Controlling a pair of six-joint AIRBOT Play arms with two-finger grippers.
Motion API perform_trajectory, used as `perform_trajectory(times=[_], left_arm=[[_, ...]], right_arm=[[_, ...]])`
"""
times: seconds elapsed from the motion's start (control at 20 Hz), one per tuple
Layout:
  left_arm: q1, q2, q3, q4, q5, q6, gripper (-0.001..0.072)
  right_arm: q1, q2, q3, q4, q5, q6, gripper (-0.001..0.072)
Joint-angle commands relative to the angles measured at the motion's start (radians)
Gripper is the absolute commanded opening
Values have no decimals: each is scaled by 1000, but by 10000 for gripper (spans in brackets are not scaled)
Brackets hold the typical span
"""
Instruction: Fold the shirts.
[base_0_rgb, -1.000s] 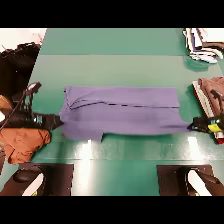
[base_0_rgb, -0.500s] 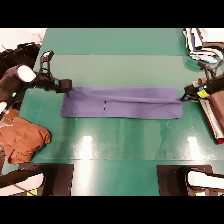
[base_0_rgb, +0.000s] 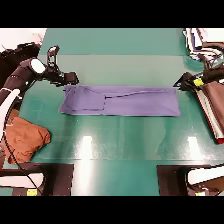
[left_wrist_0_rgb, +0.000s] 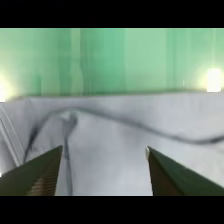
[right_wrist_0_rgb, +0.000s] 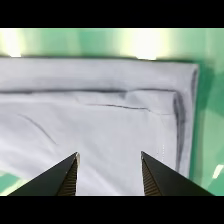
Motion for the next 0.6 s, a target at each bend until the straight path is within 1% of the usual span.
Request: perform_trajectory(times=[0.0, 0.05, 0.1, 0.15, 0.25, 0.35, 0.55], left_arm=[[0, -8, 30, -11, -117, 0, 612], [0, -8, 30, -24, -141, 0, 437], [0, -8, 30, -37, -155, 0, 172], [-1, -8, 30, -53, -159, 1, 32], [-4, -9, 30, -102, -158, 2, 28], [-20, -9, 30, -148, -145, 2, 28], [-121, -22, 30, -162, -67, 1, 27]], right_arm=[[-67, -16, 11, 61, 95, -29, 452], [-90, -11, -6, 61, 107, -40, 452], [-115, -6, -36, 62, 103, -46, 452], [-135, -2, -72, 63, 90, -51, 452], [-174, -3, -157, 64, 63, -63, 452], [-185, -2, -241, 67, 21, -97, 452], [-142, -3, -343, 72, -76, -118, 451]])
